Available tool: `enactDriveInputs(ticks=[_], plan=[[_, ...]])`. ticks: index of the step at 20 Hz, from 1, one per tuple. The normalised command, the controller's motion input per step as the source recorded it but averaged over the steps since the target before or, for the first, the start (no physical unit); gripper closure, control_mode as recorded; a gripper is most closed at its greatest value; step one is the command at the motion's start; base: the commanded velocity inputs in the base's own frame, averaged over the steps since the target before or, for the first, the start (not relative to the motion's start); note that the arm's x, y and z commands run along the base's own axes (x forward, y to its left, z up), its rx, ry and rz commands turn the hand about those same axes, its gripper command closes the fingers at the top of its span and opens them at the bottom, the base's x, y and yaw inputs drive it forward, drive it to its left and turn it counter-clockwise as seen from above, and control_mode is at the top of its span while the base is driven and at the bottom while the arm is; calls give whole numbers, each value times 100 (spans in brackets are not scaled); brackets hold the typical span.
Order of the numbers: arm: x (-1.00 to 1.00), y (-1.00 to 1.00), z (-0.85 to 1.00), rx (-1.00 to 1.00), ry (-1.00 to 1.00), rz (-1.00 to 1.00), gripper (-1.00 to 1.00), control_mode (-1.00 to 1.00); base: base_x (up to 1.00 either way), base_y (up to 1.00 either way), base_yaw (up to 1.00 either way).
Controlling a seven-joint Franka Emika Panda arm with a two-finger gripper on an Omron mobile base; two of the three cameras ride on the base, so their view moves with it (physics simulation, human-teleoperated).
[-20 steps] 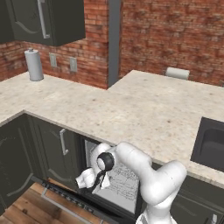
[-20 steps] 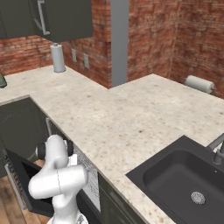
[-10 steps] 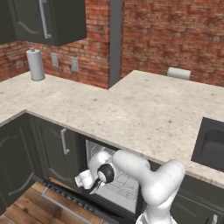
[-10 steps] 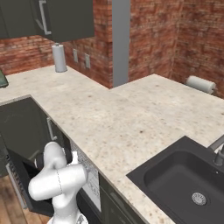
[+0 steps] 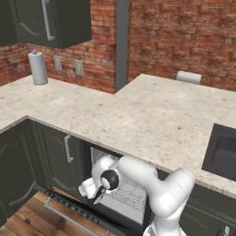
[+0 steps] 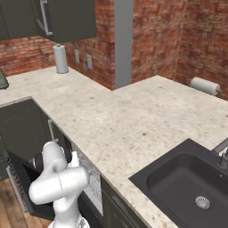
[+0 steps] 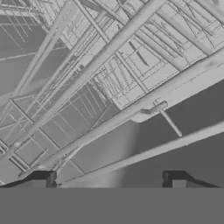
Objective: Open the dishwasher door and pull out the top rack.
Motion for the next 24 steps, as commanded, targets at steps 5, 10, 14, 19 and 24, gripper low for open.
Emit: enactDriveInputs(ticks=[5,10,14,19,24], plan=[[3,-6,62,0,-6,-3,-100,-100,0,0,0],[37,-48,1,0,0,-1,-100,-100,0,0,0],[57,-67,-82,4,10,0,-100,-100,0,0,0],[20,-44,-100,24,29,0,-100,-100,0,0,0],[1,-20,-93,48,52,0,-100,-100,0,0,0]])
